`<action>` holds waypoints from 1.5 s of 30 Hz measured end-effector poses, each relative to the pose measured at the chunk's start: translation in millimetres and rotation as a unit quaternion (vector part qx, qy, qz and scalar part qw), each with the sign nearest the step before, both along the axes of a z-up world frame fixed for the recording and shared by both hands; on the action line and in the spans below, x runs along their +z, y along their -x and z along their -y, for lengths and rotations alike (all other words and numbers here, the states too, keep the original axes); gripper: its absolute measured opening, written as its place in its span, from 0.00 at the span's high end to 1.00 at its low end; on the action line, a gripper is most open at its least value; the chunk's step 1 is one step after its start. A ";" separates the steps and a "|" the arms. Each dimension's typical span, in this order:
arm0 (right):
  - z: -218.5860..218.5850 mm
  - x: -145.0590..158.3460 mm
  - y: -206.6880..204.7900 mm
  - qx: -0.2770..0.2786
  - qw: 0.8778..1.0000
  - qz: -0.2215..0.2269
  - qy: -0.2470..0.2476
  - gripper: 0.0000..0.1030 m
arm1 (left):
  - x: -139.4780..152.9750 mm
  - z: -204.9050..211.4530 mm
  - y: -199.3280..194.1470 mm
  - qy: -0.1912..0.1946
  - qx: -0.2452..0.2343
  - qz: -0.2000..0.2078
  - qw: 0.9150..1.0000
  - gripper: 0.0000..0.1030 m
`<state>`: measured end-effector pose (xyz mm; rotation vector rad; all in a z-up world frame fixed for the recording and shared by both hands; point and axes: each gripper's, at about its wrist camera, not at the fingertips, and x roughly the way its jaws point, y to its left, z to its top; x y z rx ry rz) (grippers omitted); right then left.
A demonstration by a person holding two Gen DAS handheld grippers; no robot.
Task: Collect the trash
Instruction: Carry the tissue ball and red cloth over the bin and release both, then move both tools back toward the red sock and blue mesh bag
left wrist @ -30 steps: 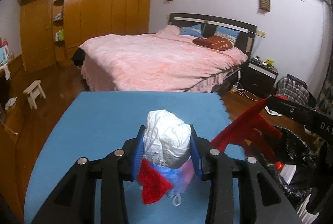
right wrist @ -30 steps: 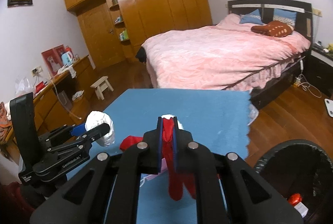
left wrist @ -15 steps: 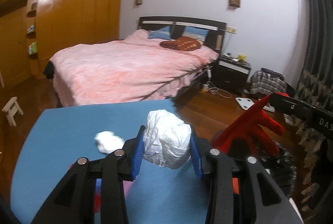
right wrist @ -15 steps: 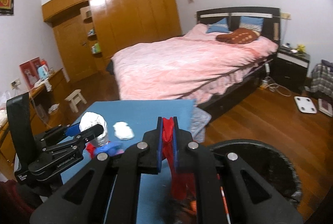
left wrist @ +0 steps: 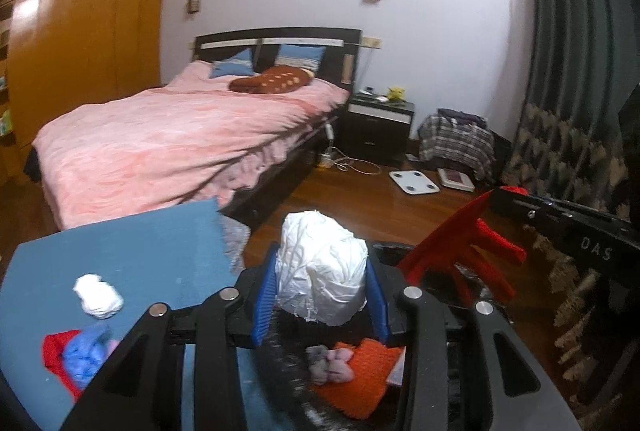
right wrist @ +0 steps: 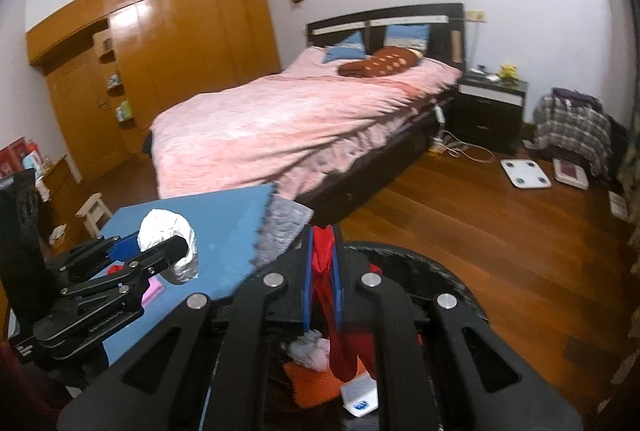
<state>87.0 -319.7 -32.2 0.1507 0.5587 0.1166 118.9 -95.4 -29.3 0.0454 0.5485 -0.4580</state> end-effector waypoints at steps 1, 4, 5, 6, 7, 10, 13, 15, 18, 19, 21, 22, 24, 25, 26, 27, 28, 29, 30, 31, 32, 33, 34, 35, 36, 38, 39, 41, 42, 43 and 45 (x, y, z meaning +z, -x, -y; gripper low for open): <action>6.9 -5.3 0.1 -0.007 1.000 -0.005 -0.003 0.93 | -3.0 8.0 -1.5 -0.001 -0.007 -0.003 1.000 0.62; 23.8 -21.9 3.3 -0.026 0.999 -0.020 -0.007 0.93 | -10.6 26.0 -3.6 -0.006 -0.022 -0.010 1.000 0.62; 27.9 -27.5 3.6 -0.031 0.999 -0.026 -0.008 0.93 | -13.2 31.8 -3.8 -0.009 -0.025 -0.010 1.000 0.62; 31.6 -32.3 3.0 -0.036 0.999 -0.030 -0.010 0.93 | -13.9 36.6 -5.3 -0.012 -0.027 -0.011 0.999 0.62; 36.6 -37.0 3.7 -0.040 0.999 -0.035 -0.012 0.93 | -15.5 41.2 -6.6 -0.014 -0.030 -0.012 0.999 0.62; 39.6 -46.0 7.6 -0.049 0.998 -0.045 -0.013 0.90 | -19.6 49.8 -9.1 -0.016 -0.037 -0.017 0.999 0.60; 44.0 -53.3 9.7 -0.060 0.997 -0.056 -0.012 0.84 | -24.0 54.3 -11.4 -0.013 -0.044 -0.030 0.998 0.49; 46.7 -54.9 10.3 -0.070 0.996 -0.057 -0.009 0.62 | -24.6 52.1 -10.5 -0.010 -0.047 -0.031 0.998 0.40; 48.1 -53.7 12.6 -0.079 0.996 -0.052 -0.004 0.49 | -22.8 48.8 -9.5 -0.016 -0.044 -0.024 0.999 0.32; 48.4 -53.6 13.9 -0.081 0.995 -0.051 -0.002 0.46 | -22.1 46.7 -9.1 -0.017 -0.041 -0.023 0.999 0.29; 46.7 -52.7 16.7 -0.087 0.995 -0.045 0.004 0.28 | -20.1 40.0 -8.5 -0.018 -0.032 -0.019 0.999 0.23; 45.8 -51.8 18.2 -0.089 0.995 -0.041 0.007 0.23 | -18.6 35.1 -8.0 -0.019 -0.025 -0.016 0.999 0.18; 42.2 -49.3 19.6 -0.092 0.995 -0.032 0.013 0.10 | -15.9 25.6 -6.9 -0.023 -0.011 -0.011 1.000 0.13; 39.7 -48.4 20.1 -0.092 0.995 -0.028 0.015 0.09 | -14.1 19.6 -6.4 -0.025 -0.003 -0.008 1.000 0.09; 38.0 -47.7 19.8 -0.090 0.995 -0.027 0.015 0.07 | -12.3 14.4 -5.7 -0.026 0.004 -0.007 1.000 0.08; 34.2 -46.9 19.3 -0.087 0.996 -0.027 0.014 0.07 | -9.3 6.0 -6.0 -0.025 0.013 -0.004 1.000 0.07; 31.9 -45.0 16.9 -0.084 0.996 -0.027 0.012 0.07 | -7.6 -0.6 -5.9 -0.024 0.018 -0.003 1.000 0.07; 28.6 -43.7 16.1 -0.081 0.996 -0.027 0.011 0.07 | -5.7 -5.9 -5.4 -0.024 0.023 -0.002 0.999 0.06; 23.8 -42.3 14.4 -0.076 0.997 -0.025 0.011 0.07 | -3.6 -12.9 -4.8 -0.023 0.029 0.000 0.999 0.06; 18.1 -40.8 13.2 -0.072 0.997 -0.024 0.011 0.07 | -1.1 -19.4 -4.1 -0.024 0.036 0.002 0.999 0.06; 10.8 -39.3 11.2 -0.065 0.998 -0.022 0.011 0.07 | 0.4 -25.1 -3.4 -0.024 0.041 0.003 0.999 0.06; 6.8 -38.7 10.3 -0.061 0.998 -0.021 0.010 0.07 | 2.1 -32.4 -2.7 -0.024 0.048 0.005 0.999 0.06; 0.7 -37.6 8.4 -0.056 0.998 -0.020 0.009 0.07 | 3.3 -40.8 -1.5 -0.022 0.055 0.005 0.998 0.06; -7.6 -37.1 5.7 -0.048 0.999 -0.020 0.009 0.07 | 4.7 -49.2 -0.2 -0.020 0.062 0.006 0.998 0.06; -13.0 -35.8 4.6 -0.043 0.999 -0.020 0.009 0.07 | 5.3 -54.2 1.1 -0.019 0.067 0.006 0.998 0.06; -30.3 -33.5 -1.6 -0.027 0.999 -0.018 0.009 0.07 | 6.5 -69.4 3.5 -0.019 0.080 0.007 0.997 0.06; -38.2 -32.6 -4.2 -0.020 1.000 -0.018 0.008 0.07 | 7.0 -77.0 4.7 -0.020 0.087 0.007 0.996 0.06; -54.1 -30.7 -9.2 -0.005 1.000 -0.017 0.007 0.07 | 8.6 -93.5 7.5 -0.022 0.103 0.009 0.994 0.06; -62.5 -29.8 -11.9 0.003 1.000 -0.017 0.006 0.07 | 9.0 -98.5 8.1 -0.022 0.108 0.010 0.994 0.06; -70.8 -29.4 -14.5 0.010 1.000 -0.016 0.006 0.07 | 9.7 -106.4 9.5 -0.023 0.115 0.010 0.993 0.06; -88.4 -28.2 -19.3 0.025 1.000 -0.014 0.007 0.07 | 10.2 -120.7 11.7 -0.022 0.128 0.010 0.991 0.06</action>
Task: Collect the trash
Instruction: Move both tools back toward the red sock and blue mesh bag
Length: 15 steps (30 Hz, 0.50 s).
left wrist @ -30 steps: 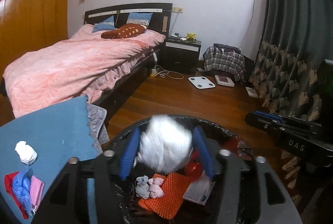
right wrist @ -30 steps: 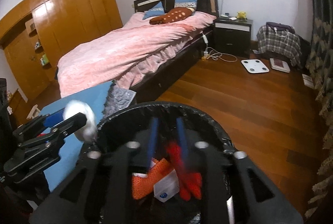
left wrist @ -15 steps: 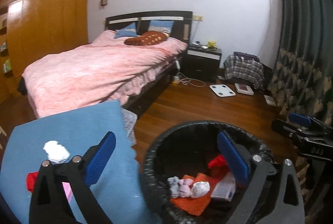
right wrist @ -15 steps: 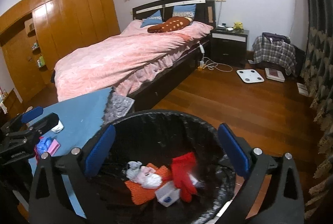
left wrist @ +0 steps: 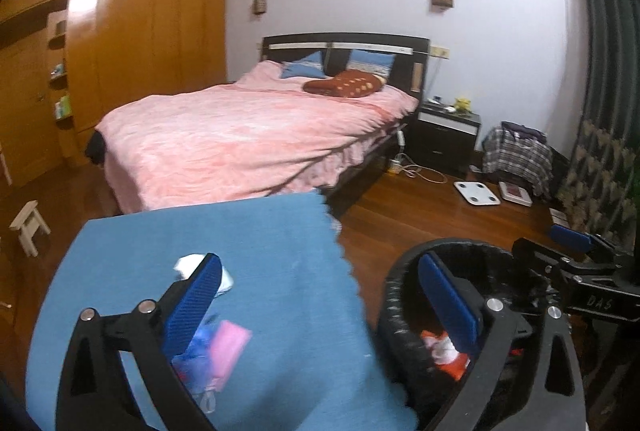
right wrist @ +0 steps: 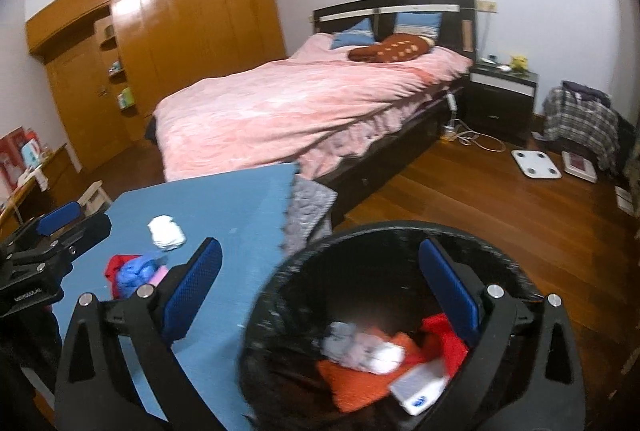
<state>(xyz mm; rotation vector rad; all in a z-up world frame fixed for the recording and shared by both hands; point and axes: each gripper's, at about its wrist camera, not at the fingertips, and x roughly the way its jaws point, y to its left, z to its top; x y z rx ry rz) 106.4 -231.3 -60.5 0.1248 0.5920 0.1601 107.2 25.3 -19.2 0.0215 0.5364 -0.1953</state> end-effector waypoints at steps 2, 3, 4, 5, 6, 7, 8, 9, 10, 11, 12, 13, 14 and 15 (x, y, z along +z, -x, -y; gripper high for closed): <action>-14.6 1.1 -4.1 0.013 1.000 0.001 0.001 0.07 | -0.3 -17.8 2.5 0.001 0.017 0.001 1.000 0.06; -24.5 1.1 -7.0 0.021 1.000 0.000 0.002 0.07 | -0.4 -23.1 3.1 0.001 0.022 0.001 1.000 0.06; -34.2 1.0 -9.9 0.029 1.000 -0.001 0.002 0.07 | -0.4 -31.5 3.4 0.001 0.029 0.000 1.000 0.06; -43.7 0.9 -12.8 0.037 0.999 -0.001 0.003 0.07 | -1.0 -40.8 4.2 0.002 0.039 0.000 0.999 0.06; -49.8 1.0 -14.3 0.042 0.999 -0.001 0.003 0.07 | -1.5 -47.6 4.5 0.003 0.046 -0.001 0.999 0.06; -60.7 -0.1 -16.2 0.049 0.999 -0.002 0.004 0.07 | -2.2 -53.1 4.4 0.004 0.051 -0.001 0.999 0.06; -65.7 -0.3 -17.3 0.053 0.999 -0.002 0.004 0.07 | -3.1 -59.6 5.2 0.004 0.058 -0.001 0.998 0.06; -76.6 -1.6 -20.1 0.061 0.998 -0.004 0.005 0.07 | -4.3 -67.6 6.4 0.005 0.064 -0.002 0.998 0.06; -82.3 -2.6 -21.2 0.065 0.998 -0.005 0.005 0.07 | -5.9 -75.5 7.6 0.006 0.071 -0.003 0.997 0.06; -91.8 -3.8 -23.4 0.072 0.997 -0.006 0.006 0.07 | -7.4 -83.1 8.1 0.007 0.078 -0.004 0.997 0.06; -98.9 -4.9 -24.9 0.077 0.997 -0.006 0.007 0.07 | -8.6 -88.4 9.1 0.007 0.082 -0.005 0.997 0.06; -104.2 -6.1 -26.0 0.081 0.997 -0.007 0.008 0.07 | -10.3 -96.6 9.4 0.009 0.089 -0.007 0.996 0.06; -113.2 -7.6 -28.0 0.086 0.996 -0.008 0.011 0.07 | -11.7 -102.3 9.9 0.010 0.094 -0.008 0.995 0.06; -119.5 -9.1 -29.2 0.089 0.996 -0.009 0.012 0.07 | -13.2 -106.6 10.8 0.011 0.098 -0.009 0.995 0.06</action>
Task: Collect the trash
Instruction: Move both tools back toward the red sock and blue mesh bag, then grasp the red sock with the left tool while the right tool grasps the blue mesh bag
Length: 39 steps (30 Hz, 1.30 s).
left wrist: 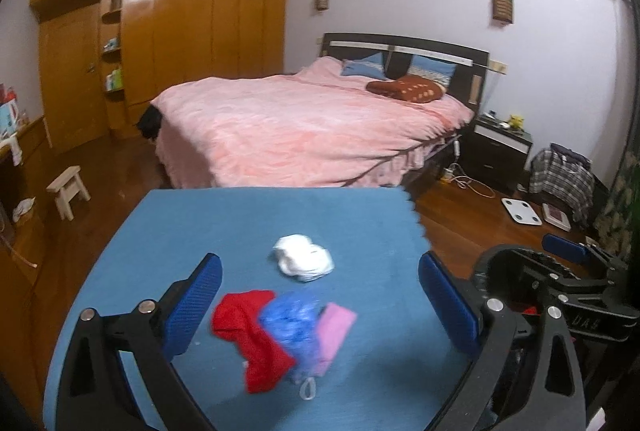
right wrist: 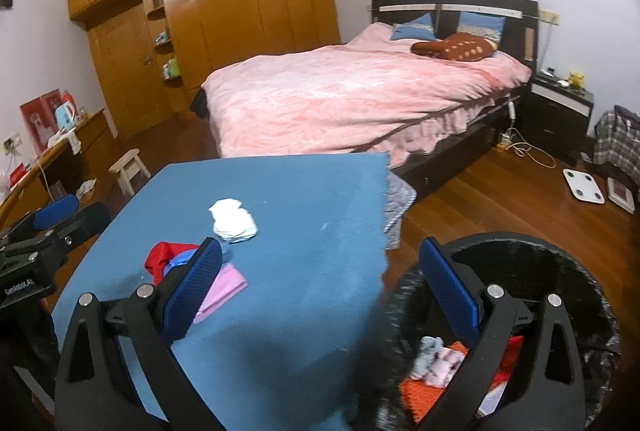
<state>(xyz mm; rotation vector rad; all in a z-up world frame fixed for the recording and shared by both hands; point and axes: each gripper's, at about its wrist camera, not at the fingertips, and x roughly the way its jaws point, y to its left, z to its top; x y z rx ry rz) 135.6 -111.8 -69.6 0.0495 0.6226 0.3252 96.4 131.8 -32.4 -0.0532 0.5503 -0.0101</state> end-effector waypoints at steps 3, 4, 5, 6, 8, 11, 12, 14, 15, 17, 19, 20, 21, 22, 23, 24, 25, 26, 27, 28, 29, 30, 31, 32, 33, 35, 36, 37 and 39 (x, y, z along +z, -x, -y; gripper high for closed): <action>-21.7 -4.7 -4.7 0.012 1.000 -0.001 0.005 0.07 | -5.1 -16.7 0.2 0.003 0.014 -0.004 1.000 0.06; -26.9 -6.1 -5.9 0.015 1.000 -0.001 0.006 0.07 | -7.7 -23.0 0.1 0.005 0.018 -0.006 1.000 0.06; -33.1 -8.7 -7.1 0.018 1.000 -0.002 0.008 0.07 | -10.1 -28.5 0.1 0.006 0.023 -0.008 1.000 0.06; -36.8 -10.7 -7.1 0.019 1.000 -0.002 0.009 0.07 | -11.7 -31.5 0.1 0.006 0.025 -0.009 1.000 0.06; -46.5 -15.7 -9.1 0.024 1.000 -0.005 0.011 0.07 | -16.1 -39.4 -0.8 0.007 0.034 -0.012 0.999 0.06; -59.1 -23.1 -12.6 0.029 0.999 -0.007 0.015 0.07 | -22.3 -50.8 -1.7 0.007 0.044 -0.015 0.999 0.06; -64.7 -27.0 -14.8 0.031 0.999 -0.009 0.017 0.07 | -23.4 -53.6 -2.5 0.008 0.046 -0.016 0.999 0.06; -69.8 -31.2 -16.6 0.033 0.999 -0.012 0.018 0.07 | -28.3 -61.5 -4.9 0.008 0.052 -0.020 0.998 0.06; -73.6 -34.9 -17.7 0.033 0.999 -0.013 0.019 0.07 | -31.8 -65.3 -6.2 0.008 0.056 -0.022 0.998 0.06; -79.5 -42.0 -19.2 0.034 0.999 -0.014 0.025 0.07 | -39.9 -72.5 -8.9 0.007 0.063 -0.027 0.998 0.06; -85.6 -51.5 -21.8 0.033 0.999 -0.017 0.030 0.07 | -47.6 -77.0 -9.6 0.004 0.068 -0.030 0.997 0.06; -87.7 -56.7 -22.8 0.032 0.999 -0.020 0.032 0.07 | -51.4 -79.4 -10.3 0.002 0.070 -0.032 0.997 0.06; -89.0 -59.9 -23.6 0.031 0.999 -0.021 0.034 0.07 | -56.2 -81.7 -11.7 0.000 0.073 -0.035 0.997 0.06; -91.7 -65.4 -24.7 0.030 0.999 -0.022 0.037 0.07 | -61.7 -84.6 -13.3 -0.002 0.075 -0.039 0.996 0.06; -94.0 -69.5 -25.3 0.030 0.998 -0.024 0.041 0.07 | -67.1 -87.5 -14.5 -0.002 0.078 -0.044 0.996 0.06; -95.2 -72.4 -26.2 0.031 0.998 -0.025 0.045 0.07 | -71.3 -89.1 -14.9 -0.003 0.079 -0.047 0.996 0.06; -97.7 -77.6 -27.5 0.032 0.998 -0.029 0.049 0.07 | -77.2 -91.3 -16.7 -0.004 0.081 -0.053 0.995 0.07; -99.1 -81.3 -28.1 0.032 0.998 -0.032 0.050 0.07 | -81.9 -92.8 -18.4 -0.005 0.082 -0.058 0.995 0.07; -99.9 -84.6 -28.8 0.032 0.998 -0.036 0.050 0.07 | -86.5 -93.7 -20.1 -0.005 0.082 -0.062 0.995 0.07; -99.1 -88.2 -30.8 0.031 0.997 -0.040 0.050 0.07 | -91.5 -94.4 -21.4 -0.006 0.081 -0.067 0.994 0.07; -99.5 -90.6 -31.4 0.030 0.997 -0.042 0.050 0.07 | -94.4 -94.4 -22.6 -0.005 0.081 -0.070 0.994 0.07; -99.4 -94.3 -32.5 0.029 0.997 -0.047 0.050 0.07 | -98.0 -94.2 -24.4 -0.005 0.079 -0.074 0.994 0.07; -100.1 -96.4 -33.4 0.029 0.997 -0.049 0.051 0.07 | -101.6 -93.3 -26.4 -0.005 0.078 -0.076 0.994 0.07; -98.8 -98.7 -33.6 0.027 0.997 -0.052 0.050 0.07 | -104.4 -92.7 -28.3 -0.006 0.077 -0.079 0.994 0.07; -97.6 -99.9 -34.1 0.025 0.997 -0.055 0.049 0.07 | -107.6 -91.7 -30.7 -0.009 0.077 -0.083 0.994 0.07; -95.3 -101.5 -34.9 0.022 0.997 -0.057 0.048 0.07 | -113.0 -91.2 -35.4 -0.012 0.075 -0.087 0.993 0.09; -93.7 -102.5 -34.3 0.021 0.997 -0.058 0.047 0.07 | -116.1 -90.8 -39.3 -0.012 0.072 -0.090 0.993 0.11; -92.6 -102.8 -34.5 0.020 0.997 -0.058 0.046 0.07 | -118.6 -90.6 -42.1 -0.012 0.069 -0.092 0.993 0.12; -90.3 -104.0 -35.1 0.018 0.997 -0.060 0.044 0.07 | -121.8 -89.3 -47.4 -0.009 0.063 -0.096 0.993 0.14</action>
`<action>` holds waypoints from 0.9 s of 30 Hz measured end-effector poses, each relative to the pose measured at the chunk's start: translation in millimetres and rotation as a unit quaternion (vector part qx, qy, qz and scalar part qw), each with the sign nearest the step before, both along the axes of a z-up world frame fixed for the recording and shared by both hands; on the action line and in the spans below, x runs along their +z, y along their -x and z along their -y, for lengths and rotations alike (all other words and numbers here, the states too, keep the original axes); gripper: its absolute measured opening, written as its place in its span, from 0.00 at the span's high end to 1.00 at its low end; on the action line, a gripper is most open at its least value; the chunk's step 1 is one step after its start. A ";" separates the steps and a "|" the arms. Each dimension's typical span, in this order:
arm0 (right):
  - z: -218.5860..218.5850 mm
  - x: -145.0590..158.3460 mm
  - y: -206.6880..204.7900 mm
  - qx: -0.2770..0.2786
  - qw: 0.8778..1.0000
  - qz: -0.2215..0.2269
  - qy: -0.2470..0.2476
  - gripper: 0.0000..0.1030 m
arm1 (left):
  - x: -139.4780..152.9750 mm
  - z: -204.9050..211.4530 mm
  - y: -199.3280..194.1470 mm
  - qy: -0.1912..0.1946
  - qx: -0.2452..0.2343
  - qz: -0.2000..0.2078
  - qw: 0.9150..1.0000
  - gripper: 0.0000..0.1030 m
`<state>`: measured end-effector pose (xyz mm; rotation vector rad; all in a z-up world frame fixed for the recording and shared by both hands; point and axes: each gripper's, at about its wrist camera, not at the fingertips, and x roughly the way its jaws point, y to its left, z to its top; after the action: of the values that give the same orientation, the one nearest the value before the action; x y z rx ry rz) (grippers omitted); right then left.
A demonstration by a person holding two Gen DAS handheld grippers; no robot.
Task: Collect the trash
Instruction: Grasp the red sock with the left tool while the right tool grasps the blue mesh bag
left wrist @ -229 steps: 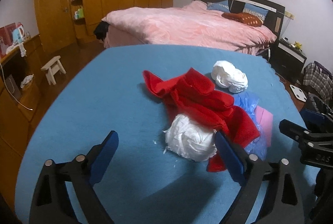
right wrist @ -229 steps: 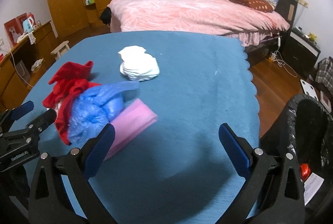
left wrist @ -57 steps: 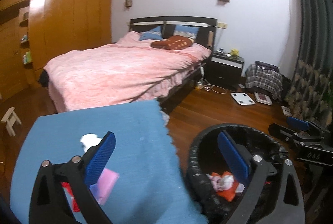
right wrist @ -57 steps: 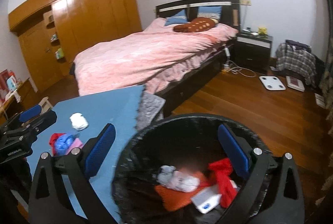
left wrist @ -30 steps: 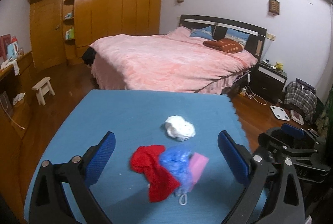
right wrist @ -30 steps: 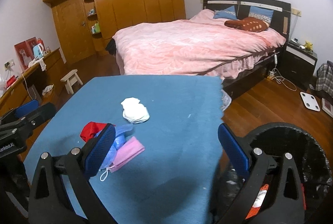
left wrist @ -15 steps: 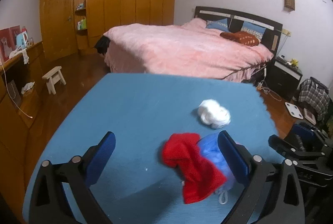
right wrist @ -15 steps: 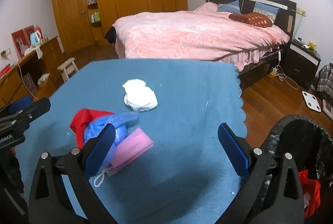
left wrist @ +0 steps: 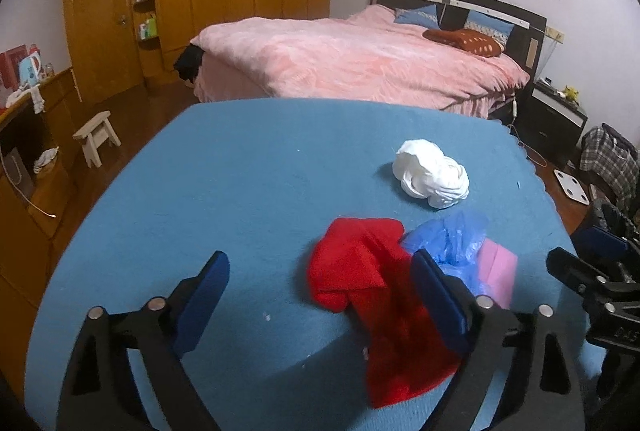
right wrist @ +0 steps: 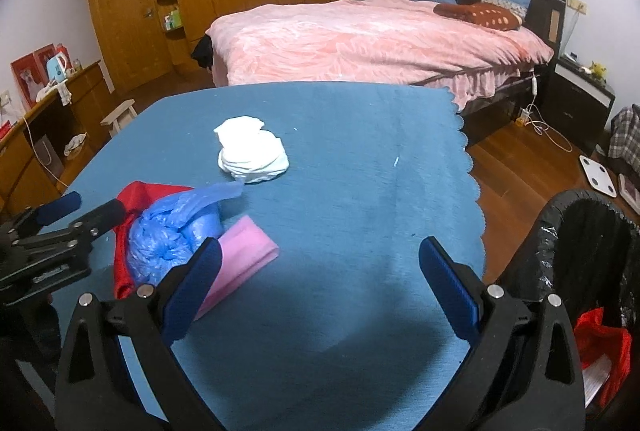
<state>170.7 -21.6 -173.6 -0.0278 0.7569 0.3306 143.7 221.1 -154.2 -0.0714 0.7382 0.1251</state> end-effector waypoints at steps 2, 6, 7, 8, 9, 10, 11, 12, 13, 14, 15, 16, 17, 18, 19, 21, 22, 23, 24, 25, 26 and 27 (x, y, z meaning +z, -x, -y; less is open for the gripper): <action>1.1 -0.4 0.1 -0.001 1.000 -0.001 0.000 0.07 | -2.4 2.3 -4.7 0.001 -0.005 -0.003 1.000 0.16; 1.6 -1.2 0.1 0.000 1.000 -0.001 0.000 0.07 | -7.2 6.6 -11.9 0.010 -0.018 -0.011 1.000 0.27; 1.3 -1.4 -0.3 0.002 1.000 -0.001 0.000 0.07 | -8.7 7.6 -13.7 0.014 -0.023 -0.013 1.000 0.32; 1.1 -1.8 0.2 0.003 1.000 -0.001 0.001 0.07 | -9.9 7.6 -14.8 0.020 -0.027 -0.015 0.999 0.36; 0.6 -1.8 1.1 0.005 1.000 -0.001 0.002 0.07 | -11.9 7.6 -16.2 0.027 -0.031 -0.018 0.999 0.44; -0.3 -2.3 0.8 0.006 1.000 -0.002 0.003 0.07 | -14.2 6.8 -17.8 0.039 -0.035 -0.022 0.998 0.51; -1.1 -2.4 0.9 0.007 1.000 -0.002 0.004 0.07 | -14.9 5.9 -18.0 0.045 -0.035 -0.022 0.998 0.53; -1.7 -2.7 1.6 0.009 1.000 -0.002 0.005 0.07 | -14.8 4.0 -17.8 0.055 -0.034 -0.020 0.998 0.61; -2.2 -2.7 2.6 0.011 1.000 -0.002 0.006 0.07 | -14.2 2.3 -17.3 0.062 -0.036 -0.019 0.997 0.71; -3.0 -2.6 3.2 0.013 1.000 -0.002 0.007 0.07 | -13.7 1.2 -16.5 0.063 -0.037 -0.018 0.997 0.74; -3.9 -2.3 3.1 0.014 1.000 -0.002 0.007 0.07 | -12.4 0.3 -15.3 0.063 -0.039 -0.017 0.997 0.78; -4.9 -1.8 3.5 0.016 1.000 -0.002 0.006 0.07 | -10.8 -0.9 -13.4 0.066 -0.041 -0.014 0.997 0.82; -5.9 -1.4 3.1 0.017 1.000 -0.002 0.005 0.07 | -9.3 -1.9 -12.0 0.068 -0.043 -0.012 0.997 0.83; -7.1 -0.6 3.4 0.019 1.000 -0.001 0.005 0.07 | -7.4 -2.4 -10.4 0.067 -0.044 -0.009 0.997 0.85; -8.6 0.1 3.5 0.021 1.000 -0.001 0.005 0.07 | -5.6 -2.6 -8.7 0.065 -0.044 -0.008 0.997 0.86; -11.1 1.8 3.1 0.024 1.000 0.001 0.004 0.07 | -2.9 -3.8 -5.8 0.062 -0.043 -0.007 0.997 0.87; -13.0 3.0 2.7 0.026 1.000 0.002 0.003 0.07 | -1.1 -5.2 -3.6 0.062 -0.041 -0.005 0.997 0.88; -14.8 4.6 2.8 0.028 1.000 0.003 0.002 0.07 | 0.6 -7.1 -2.0 0.062 -0.038 -0.003 0.997 0.88; -16.0 5.4 2.9 0.029 1.000 0.004 0.003 0.07 | 2.7 -9.4 0.8 0.059 -0.033 -0.001 0.998 0.88; -17.7 6.6 3.1 0.032 0.999 0.005 0.004 0.07 | 4.4 -12.6 4.1 0.054 -0.026 -0.001 0.998 0.88; -18.6 7.4 3.0 0.033 0.999 0.006 0.004 0.07 | 5.2 -14.7 6.2 0.050 -0.021 -0.001 0.999 0.88; -19.3 8.1 3.1 0.034 0.999 0.007 0.005 0.07 | 5.7 -17.5 9.1 0.045 -0.016 -0.002 0.999 0.88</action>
<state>167.6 -2.2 -165.5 -0.0655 0.7441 0.3918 134.6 238.7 -148.5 -0.1451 0.7485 0.0623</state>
